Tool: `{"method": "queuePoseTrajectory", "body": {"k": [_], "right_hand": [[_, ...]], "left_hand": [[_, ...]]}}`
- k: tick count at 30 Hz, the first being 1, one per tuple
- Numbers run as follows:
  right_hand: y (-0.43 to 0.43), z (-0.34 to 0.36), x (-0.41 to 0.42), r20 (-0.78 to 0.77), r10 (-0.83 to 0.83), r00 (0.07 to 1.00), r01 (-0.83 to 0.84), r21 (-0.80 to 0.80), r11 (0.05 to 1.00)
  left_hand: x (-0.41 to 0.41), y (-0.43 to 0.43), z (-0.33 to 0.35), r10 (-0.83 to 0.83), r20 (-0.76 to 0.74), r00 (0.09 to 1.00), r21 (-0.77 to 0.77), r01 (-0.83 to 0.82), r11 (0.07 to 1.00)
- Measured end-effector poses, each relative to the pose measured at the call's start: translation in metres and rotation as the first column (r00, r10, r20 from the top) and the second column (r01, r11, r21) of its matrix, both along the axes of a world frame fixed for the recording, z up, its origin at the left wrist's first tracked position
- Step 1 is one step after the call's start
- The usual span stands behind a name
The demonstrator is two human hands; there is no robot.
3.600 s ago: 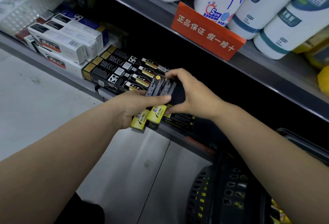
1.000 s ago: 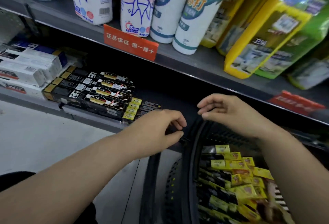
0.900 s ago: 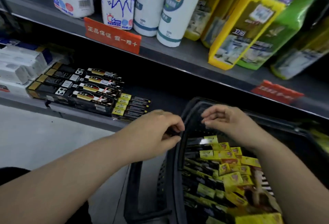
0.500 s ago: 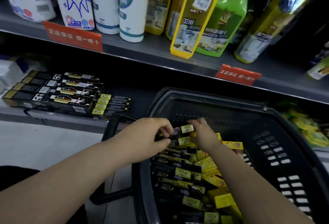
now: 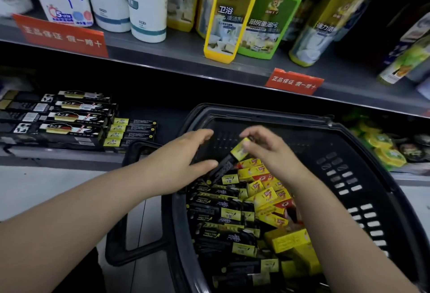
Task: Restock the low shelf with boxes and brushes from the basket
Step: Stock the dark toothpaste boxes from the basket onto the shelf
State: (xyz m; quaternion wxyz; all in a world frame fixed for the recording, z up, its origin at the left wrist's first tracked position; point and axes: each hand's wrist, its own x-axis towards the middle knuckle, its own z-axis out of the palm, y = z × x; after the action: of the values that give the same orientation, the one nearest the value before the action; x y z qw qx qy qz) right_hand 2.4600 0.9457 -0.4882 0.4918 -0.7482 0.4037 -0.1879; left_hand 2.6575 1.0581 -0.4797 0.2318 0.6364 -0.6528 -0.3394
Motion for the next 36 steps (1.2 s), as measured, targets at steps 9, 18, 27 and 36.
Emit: {"method": "queuePoseTrajectory", "body": {"k": [9, 18, 27, 36], "right_hand": [[-0.003, -0.023, 0.022, 0.066, -0.144, 0.987, 0.135, 0.135, 0.982], [-0.005, -0.085, -0.002, -0.452, -0.116, 0.885, 0.140, 0.020, 0.990], [0.019, 0.044, 0.002, -0.018, -0.115, 0.993, 0.114, -0.039, 0.993], [0.040, 0.020, 0.022, 0.064, -0.234, 0.970, 0.232, 0.045, 0.972]], "left_hand": [[-0.023, -0.006, -0.005, 0.192, -0.486, 0.852, 0.226, -0.090, 0.970], [-0.017, -0.005, -0.005, 0.255, -0.580, 0.774, 0.303, -0.086, 0.949], [-0.020, -0.007, -0.008, 0.232, -0.607, 0.760, 0.279, -0.069, 0.958], [-0.023, 0.000, -0.008, 0.240, -0.645, 0.725, 0.266, -0.082, 0.961]]}}
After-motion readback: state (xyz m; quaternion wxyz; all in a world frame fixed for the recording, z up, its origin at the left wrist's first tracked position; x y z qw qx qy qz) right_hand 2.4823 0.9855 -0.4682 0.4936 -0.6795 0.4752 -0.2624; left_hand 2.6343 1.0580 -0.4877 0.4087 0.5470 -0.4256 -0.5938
